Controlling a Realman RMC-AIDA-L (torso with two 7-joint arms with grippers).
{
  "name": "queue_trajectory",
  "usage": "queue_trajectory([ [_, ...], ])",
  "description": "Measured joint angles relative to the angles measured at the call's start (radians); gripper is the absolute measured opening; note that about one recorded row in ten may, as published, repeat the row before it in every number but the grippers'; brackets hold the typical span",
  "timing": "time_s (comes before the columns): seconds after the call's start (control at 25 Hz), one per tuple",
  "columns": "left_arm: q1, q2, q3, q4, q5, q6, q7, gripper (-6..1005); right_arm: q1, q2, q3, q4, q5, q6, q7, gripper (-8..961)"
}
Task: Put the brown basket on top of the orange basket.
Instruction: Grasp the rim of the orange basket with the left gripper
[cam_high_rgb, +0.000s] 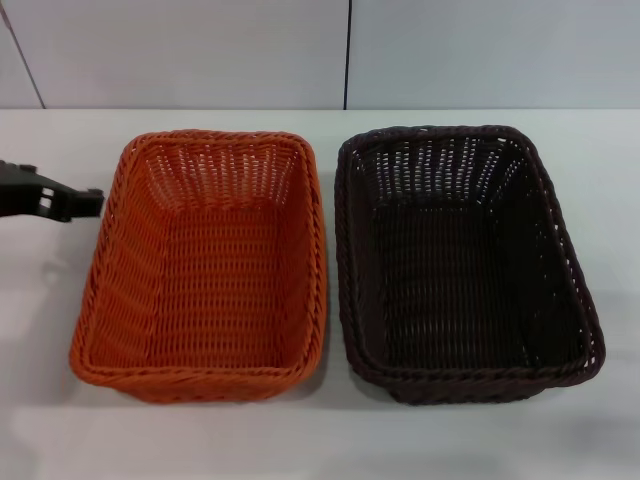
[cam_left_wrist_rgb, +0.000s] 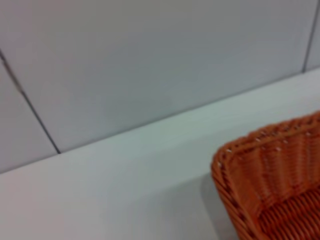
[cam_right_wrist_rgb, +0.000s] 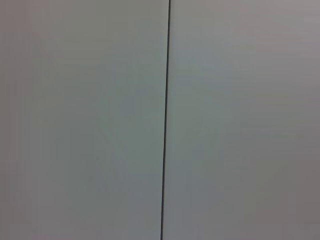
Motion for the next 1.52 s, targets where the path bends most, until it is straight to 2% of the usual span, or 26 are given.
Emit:
queue_trajectory([
  [0.28, -0.029, 0.001, 0.078, 0.029, 0.051, -0.033, -0.051, 798, -0.005, 0.0, 0.004, 0.001, 0.0, -0.004, 0.0, 680],
  [0.48, -0.077, -0.001, 0.088, 0.132, 0.071, -0.047, -0.069, 798, -0.005, 0.001, 0.003, 0.003, 0.0, -0.012, 0.0, 679],
  [0.52, -0.103, -0.001, 0.085, 0.194, 0.082, -0.043, -0.076, 798, -0.004, 0.001, 0.002, 0.003, 0.0, -0.012, 0.0, 679],
  [0.72, -0.136, 0.001, 0.083, 0.262, 0.091, -0.044, -0.08, 798, -0.001, 0.001, -0.002, 0.003, 0.0, -0.014, 0.0, 680],
  [1.2, -0.162, 0.001, 0.081, 0.286, 0.09, -0.067, -0.085, 797, -0.005, 0.001, -0.003, 0.003, 0.0, -0.016, 0.0, 680],
  [1.4, -0.167, 0.002, 0.085, 0.269, 0.091, -0.075, -0.07, 683, -0.005, 0.001, -0.002, 0.003, -0.001, -0.016, 0.0, 679],
  [1.52, -0.159, 0.002, 0.085, 0.238, 0.091, -0.078, -0.057, 549, -0.004, 0.001, -0.001, 0.003, -0.001, -0.016, 0.0, 679],
])
